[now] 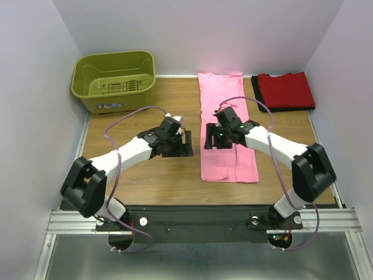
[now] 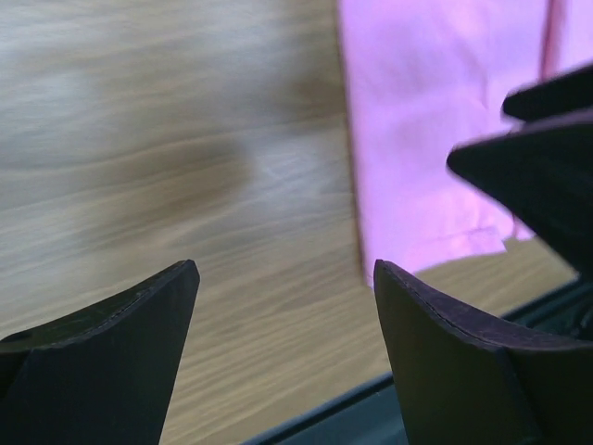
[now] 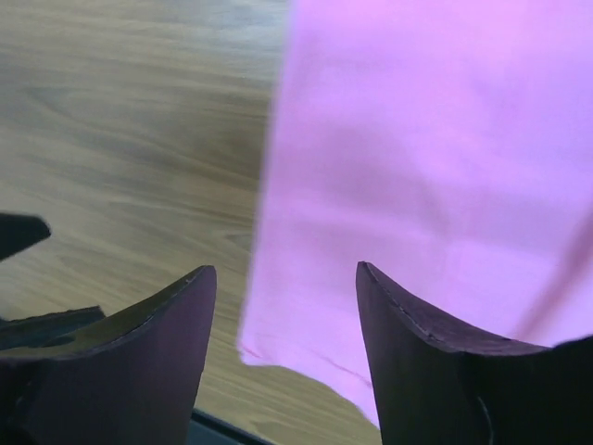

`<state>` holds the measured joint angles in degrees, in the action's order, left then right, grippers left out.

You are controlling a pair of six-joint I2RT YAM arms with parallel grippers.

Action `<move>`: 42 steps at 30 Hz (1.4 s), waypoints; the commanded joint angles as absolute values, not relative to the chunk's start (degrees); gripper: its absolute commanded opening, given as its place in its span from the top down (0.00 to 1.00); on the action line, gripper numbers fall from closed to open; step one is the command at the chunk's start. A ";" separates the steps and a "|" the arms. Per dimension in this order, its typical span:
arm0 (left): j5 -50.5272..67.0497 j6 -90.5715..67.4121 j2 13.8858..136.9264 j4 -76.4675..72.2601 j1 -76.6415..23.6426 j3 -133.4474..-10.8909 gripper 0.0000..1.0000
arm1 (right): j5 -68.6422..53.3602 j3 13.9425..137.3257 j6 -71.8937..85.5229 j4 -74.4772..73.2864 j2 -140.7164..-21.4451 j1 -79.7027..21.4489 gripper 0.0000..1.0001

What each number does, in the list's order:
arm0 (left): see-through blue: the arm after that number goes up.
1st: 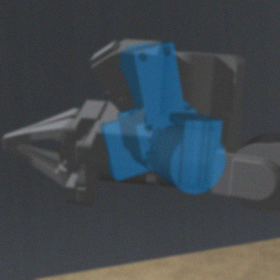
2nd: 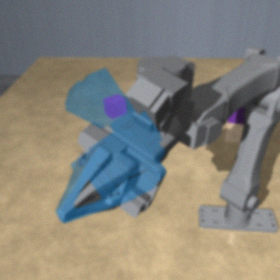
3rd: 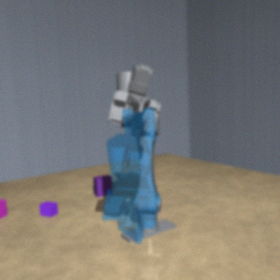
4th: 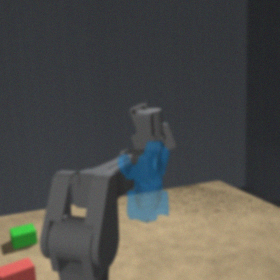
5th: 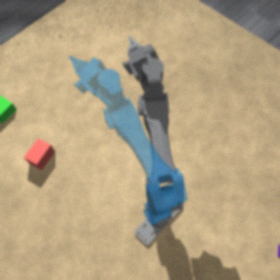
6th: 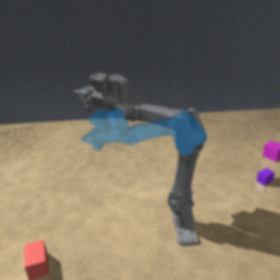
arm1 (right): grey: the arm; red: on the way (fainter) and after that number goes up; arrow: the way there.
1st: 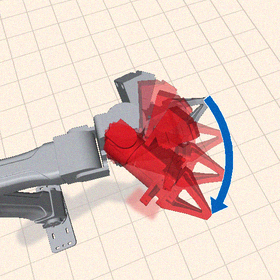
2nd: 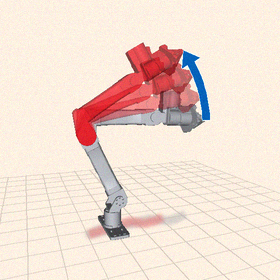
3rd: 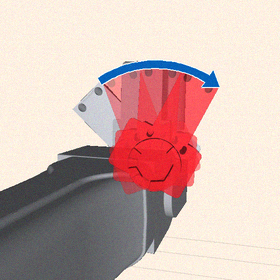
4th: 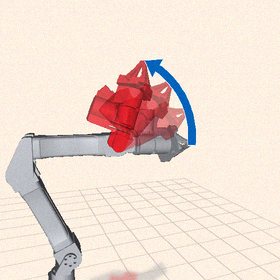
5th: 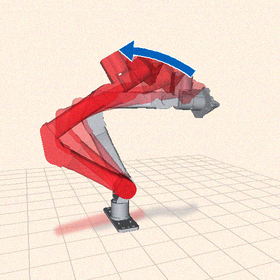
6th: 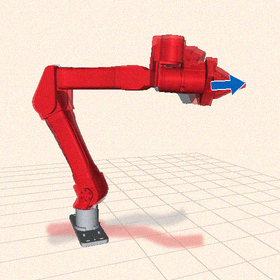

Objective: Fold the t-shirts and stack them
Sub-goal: Fold the tshirt

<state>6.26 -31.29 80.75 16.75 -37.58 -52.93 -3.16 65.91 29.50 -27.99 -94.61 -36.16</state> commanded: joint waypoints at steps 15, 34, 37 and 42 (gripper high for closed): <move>2.81 -31.64 104.23 28.82 -53.87 -70.22 0.31 | 9.23 43.16 29.18 -38.23 -65.92 -16.35 0.27; 4.13 -31.47 109.68 31.03 -57.92 -71.37 0.71 | 4.83 39.56 38.05 -45.44 -66.45 -14.59 0.27; 4.31 -31.20 109.69 30.59 -57.75 -71.19 0.89 | 6.76 39.46 39.02 -45.53 -66.36 -14.50 0.28; 3.34 -30.76 108.20 30.85 -57.22 -70.66 1.00 | 6.59 38.94 40.17 -45.61 -67.76 -14.59 0.32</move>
<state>4.49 -31.90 107.72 28.64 -57.32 -71.31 5.89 39.38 38.04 -44.62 -66.92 -14.94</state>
